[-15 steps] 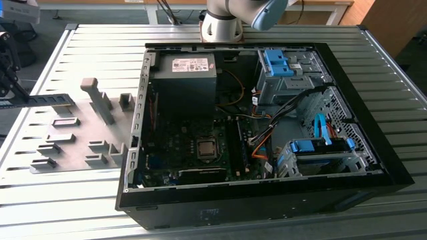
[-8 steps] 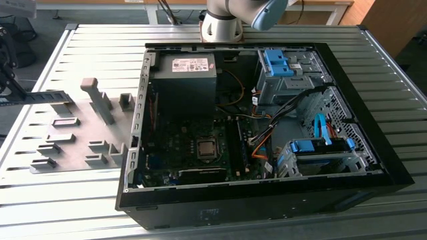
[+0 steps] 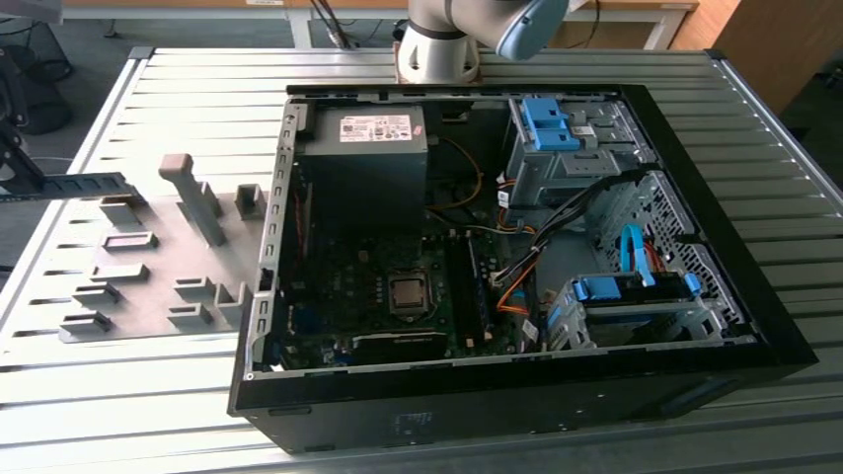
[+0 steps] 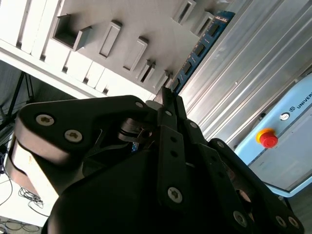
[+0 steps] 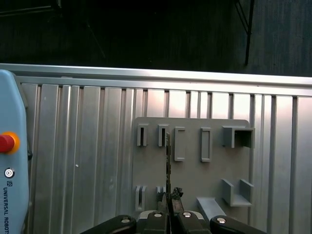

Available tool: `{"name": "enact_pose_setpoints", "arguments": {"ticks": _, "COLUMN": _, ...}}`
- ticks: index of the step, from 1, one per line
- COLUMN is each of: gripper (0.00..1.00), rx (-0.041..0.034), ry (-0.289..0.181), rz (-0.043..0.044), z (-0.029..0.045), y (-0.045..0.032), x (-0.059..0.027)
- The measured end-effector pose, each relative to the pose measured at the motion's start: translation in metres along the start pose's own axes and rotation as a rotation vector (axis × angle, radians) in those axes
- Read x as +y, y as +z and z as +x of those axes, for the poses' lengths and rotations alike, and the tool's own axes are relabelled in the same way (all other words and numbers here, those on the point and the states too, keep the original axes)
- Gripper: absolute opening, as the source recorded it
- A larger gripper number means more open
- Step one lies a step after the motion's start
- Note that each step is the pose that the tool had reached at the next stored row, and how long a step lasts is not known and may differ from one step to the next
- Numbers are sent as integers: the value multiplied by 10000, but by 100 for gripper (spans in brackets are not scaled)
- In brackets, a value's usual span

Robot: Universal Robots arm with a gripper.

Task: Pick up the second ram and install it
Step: 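Pick up the second ram and move it above second insertion slot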

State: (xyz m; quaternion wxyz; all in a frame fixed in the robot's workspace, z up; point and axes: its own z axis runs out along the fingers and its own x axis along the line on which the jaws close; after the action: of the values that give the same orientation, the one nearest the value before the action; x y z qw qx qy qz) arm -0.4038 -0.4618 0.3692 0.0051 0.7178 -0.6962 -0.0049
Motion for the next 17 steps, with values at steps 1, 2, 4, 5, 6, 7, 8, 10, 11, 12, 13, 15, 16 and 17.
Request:
{"name": "enact_pose_setpoints", "arguments": {"ticks": 1, "gripper": 14, "rx": 0, "ry": 0, "rz": 0, "z": 0, "y": -10, "x": 0}}
{"name": "enact_pose_setpoints", "arguments": {"ticks": 2, "gripper": 14, "rx": 0, "ry": 0, "rz": 0, "z": 0, "y": -21, "x": 0}}
{"name": "enact_pose_setpoints", "arguments": {"ticks": 4, "gripper": 14, "rx": 0, "ry": 0, "rz": 0, "z": 0, "y": -42, "x": 1}}
{"name": "enact_pose_setpoints", "arguments": {"ticks": 5, "gripper": 14, "rx": 0, "ry": -1, "rz": 0, "z": 0, "y": -53, "x": 1}}
{"name": "enact_pose_setpoints", "arguments": {"ticks": 6, "gripper": 14, "rx": 0, "ry": 0, "rz": 0, "z": 0, "y": -63, "x": 1}}
{"name": "enact_pose_setpoints", "arguments": {"ticks": 7, "gripper": 14, "rx": 0, "ry": 0, "rz": 0, "z": 0, "y": -74, "x": 1}}
{"name": "enact_pose_setpoints", "arguments": {"ticks": 8, "gripper": 14, "rx": 0, "ry": 0, "rz": -1, "z": 0, "y": -86, "x": 1}}
{"name": "enact_pose_setpoints", "arguments": {"ticks": 10, "gripper": 14, "rx": 0, "ry": 0, "rz": 0, "z": 0, "y": -105, "x": 2}}
{"name": "enact_pose_setpoints", "arguments": {"ticks": 11, "gripper": 14, "rx": 1, "ry": -1, "rz": -1, "z": 0, "y": -116, "x": 2}}
{"name": "enact_pose_setpoints", "arguments": {"ticks": 12, "gripper": 14, "rx": 2, "ry": -1, "rz": -1, "z": 0, "y": -127, "x": 2}}
{"name": "enact_pose_setpoints", "arguments": {"ticks": 13, "gripper": 14, "rx": 2, "ry": -1, "rz": -1, "z": 0, "y": -138, "x": 2}}
{"name": "enact_pose_setpoints", "arguments": {"ticks": 15, "gripper": 14, "rx": 2, "ry": -1, "rz": -1, "z": 0, "y": -169, "x": 2}}
{"name": "enact_pose_setpoints", "arguments": {"ticks": 16, "gripper": 14, "rx": 2, "ry": 0, "rz": 0, "z": 0, "y": -185, "x": 3}}
{"name": "enact_pose_setpoints", "arguments": {"ticks": 17, "gripper": 14, "rx": 3, "ry": 0, "rz": 0, "z": 0, "y": -202, "x": 3}}
